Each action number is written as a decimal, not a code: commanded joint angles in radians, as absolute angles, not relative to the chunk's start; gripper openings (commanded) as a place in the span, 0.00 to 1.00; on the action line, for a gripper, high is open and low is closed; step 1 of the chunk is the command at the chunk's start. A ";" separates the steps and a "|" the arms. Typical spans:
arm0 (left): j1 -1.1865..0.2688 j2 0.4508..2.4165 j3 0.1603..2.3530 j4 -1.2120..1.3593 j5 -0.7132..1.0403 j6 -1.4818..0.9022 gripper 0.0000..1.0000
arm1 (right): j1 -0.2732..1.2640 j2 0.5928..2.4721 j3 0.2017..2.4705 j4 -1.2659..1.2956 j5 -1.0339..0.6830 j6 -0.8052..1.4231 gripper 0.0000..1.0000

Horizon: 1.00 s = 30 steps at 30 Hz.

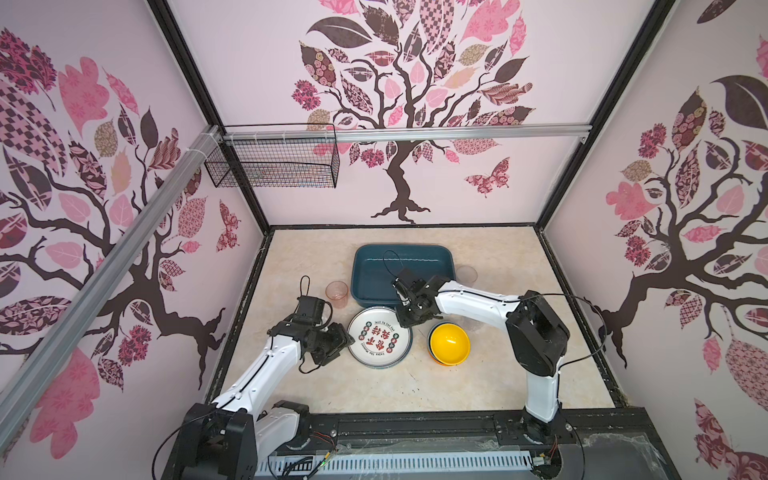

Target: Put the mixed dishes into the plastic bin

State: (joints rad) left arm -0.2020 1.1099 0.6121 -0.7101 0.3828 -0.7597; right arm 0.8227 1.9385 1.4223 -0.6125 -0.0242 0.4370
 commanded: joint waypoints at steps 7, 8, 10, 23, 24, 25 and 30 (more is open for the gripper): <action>-0.207 1.115 0.587 -0.699 0.374 -0.759 0.63 | 0.833 1.967 1.459 -0.620 -0.080 0.428 0.24; -0.207 1.116 0.589 -0.699 0.374 -0.759 0.63 | 0.833 1.968 1.456 -0.618 -0.081 0.428 0.24; -0.208 1.116 0.588 -0.698 0.373 -0.761 0.63 | 0.833 1.968 1.452 -0.613 -0.084 0.428 0.24; -0.211 1.129 0.580 -0.685 0.371 -0.765 0.61 | 0.833 1.977 1.434 -0.585 -0.136 0.428 0.24; -0.210 1.131 0.579 -0.686 0.371 -0.764 0.61 | 0.833 1.977 1.434 -0.583 -0.140 0.429 0.24; -0.211 1.132 0.577 -0.682 0.370 -0.765 0.60 | 0.833 1.977 1.433 -0.579 -0.145 0.430 0.24; -0.213 1.144 0.571 -0.669 0.373 -0.767 0.56 | 0.833 1.980 1.428 -0.573 -0.165 0.426 0.23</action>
